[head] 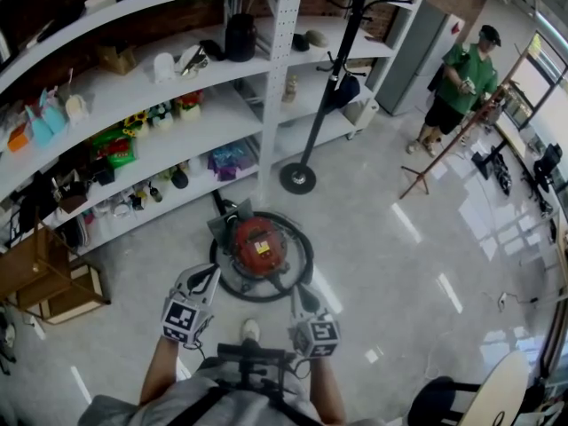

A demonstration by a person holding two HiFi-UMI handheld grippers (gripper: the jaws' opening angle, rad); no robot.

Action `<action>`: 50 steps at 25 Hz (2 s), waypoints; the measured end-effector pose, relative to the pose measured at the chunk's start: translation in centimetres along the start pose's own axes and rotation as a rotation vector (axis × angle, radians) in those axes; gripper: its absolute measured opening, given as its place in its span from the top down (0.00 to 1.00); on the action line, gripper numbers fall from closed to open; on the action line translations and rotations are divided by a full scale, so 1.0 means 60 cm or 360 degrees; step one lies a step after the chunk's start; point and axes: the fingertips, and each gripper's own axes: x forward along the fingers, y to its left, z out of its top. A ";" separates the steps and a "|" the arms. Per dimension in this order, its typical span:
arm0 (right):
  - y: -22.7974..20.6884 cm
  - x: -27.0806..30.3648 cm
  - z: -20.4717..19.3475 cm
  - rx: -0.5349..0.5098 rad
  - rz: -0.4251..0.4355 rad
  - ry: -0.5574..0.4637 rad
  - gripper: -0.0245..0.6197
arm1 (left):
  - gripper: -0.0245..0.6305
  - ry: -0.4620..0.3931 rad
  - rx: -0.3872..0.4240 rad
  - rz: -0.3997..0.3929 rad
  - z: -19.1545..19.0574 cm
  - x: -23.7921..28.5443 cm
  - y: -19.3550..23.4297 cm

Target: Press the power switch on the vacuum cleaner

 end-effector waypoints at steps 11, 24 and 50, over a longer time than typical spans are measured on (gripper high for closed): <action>-0.034 0.063 0.013 -0.0032 0.0064 0.0048 0.94 | 0.95 0.0050 -0.0041 0.0063 -0.008 0.048 0.034; -0.050 0.140 -0.021 -0.0020 0.0020 0.0128 0.94 | 0.95 0.0145 -0.0019 -0.0086 -0.077 0.113 0.062; -0.083 0.311 -0.225 -0.0030 0.0044 0.0345 0.94 | 0.95 0.0331 -0.0142 -0.0268 -0.313 0.220 0.084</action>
